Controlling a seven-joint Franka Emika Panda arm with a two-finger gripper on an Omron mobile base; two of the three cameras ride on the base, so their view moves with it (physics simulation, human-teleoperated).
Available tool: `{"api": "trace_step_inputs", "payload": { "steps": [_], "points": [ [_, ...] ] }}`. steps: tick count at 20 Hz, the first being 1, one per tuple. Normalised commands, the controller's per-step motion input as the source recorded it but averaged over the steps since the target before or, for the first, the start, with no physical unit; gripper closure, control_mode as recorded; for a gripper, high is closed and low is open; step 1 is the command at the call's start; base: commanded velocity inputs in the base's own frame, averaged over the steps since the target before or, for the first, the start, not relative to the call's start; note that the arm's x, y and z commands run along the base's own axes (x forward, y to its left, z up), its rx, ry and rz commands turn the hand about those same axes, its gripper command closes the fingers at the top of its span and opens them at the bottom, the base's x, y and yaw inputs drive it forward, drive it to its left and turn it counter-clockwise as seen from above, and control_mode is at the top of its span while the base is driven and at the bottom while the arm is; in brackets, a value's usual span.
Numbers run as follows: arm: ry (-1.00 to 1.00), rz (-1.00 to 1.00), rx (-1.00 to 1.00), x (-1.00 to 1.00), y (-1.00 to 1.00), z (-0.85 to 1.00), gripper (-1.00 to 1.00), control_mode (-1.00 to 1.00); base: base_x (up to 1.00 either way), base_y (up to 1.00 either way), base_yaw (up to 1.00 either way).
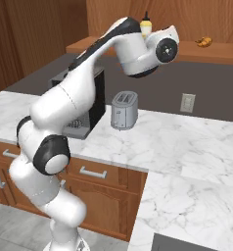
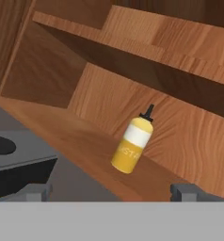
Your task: Pick the shaker and mustard from the counter and place them in the cabinet.
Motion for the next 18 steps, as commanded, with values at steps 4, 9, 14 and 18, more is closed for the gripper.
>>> {"api": "trace_step_inputs", "payload": {
  "steps": [4, 9, 14, 18],
  "points": [
    [0.00, 0.00, 0.00, -1.00, 0.27, -0.30, -1.00, -1.00, 0.00, 0.00, 0.00],
    [0.00, 0.00, 0.00, -1.00, 0.32, -0.28, -1.00, -1.00, 0.00, 0.00, 0.00],
    [0.00, 0.00, 0.00, -0.94, 0.41, -0.11, -1.00, -1.00, 0.00, 0.00, 0.00],
    [0.03, 0.00, 0.00, -0.69, 0.41, -0.07, -1.00, -1.00, 0.00, 0.00, 0.00]
  ]
}}
